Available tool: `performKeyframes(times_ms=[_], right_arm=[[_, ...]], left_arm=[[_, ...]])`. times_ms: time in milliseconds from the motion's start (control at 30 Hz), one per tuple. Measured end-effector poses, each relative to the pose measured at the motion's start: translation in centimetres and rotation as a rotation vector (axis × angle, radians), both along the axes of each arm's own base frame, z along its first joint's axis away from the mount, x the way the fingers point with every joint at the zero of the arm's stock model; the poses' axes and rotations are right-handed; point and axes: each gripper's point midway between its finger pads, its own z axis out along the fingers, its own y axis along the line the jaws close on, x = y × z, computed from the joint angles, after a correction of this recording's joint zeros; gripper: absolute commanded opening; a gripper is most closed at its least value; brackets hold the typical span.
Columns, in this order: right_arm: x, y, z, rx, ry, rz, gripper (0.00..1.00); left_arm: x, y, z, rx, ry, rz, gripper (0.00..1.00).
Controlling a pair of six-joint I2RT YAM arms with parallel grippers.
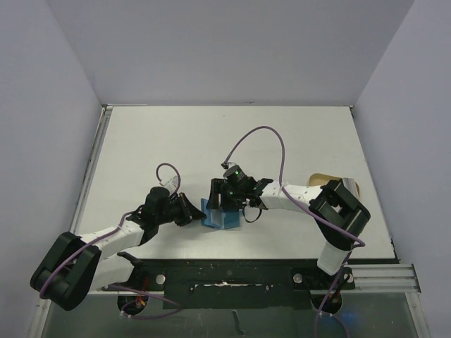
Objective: Put the credit cards into the card holder
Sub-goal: Open the card holder at the center of the board.
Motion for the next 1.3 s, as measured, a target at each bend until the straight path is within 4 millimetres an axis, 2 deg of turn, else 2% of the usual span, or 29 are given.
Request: performKeyframes(times_ms=[333, 667, 1300], right_arm=[[-0.2, 0.5, 0.2, 0.027, 0.009, 0.012, 0.66], [-0.4, 0.8, -0.8, 0.025, 0.031, 0.021, 0.63], [-0.2, 0.3, -1.3, -0.020, 0.005, -0.001, 0.60]], left_arm=[[-0.1, 0.0, -0.1, 0.000, 0.001, 0.000, 0.00], [-0.2, 0.2, -0.5, 0.006, 0.009, 0.003, 0.00], [-0.2, 0.2, -0.5, 0.008, 0.010, 0.005, 0.02]])
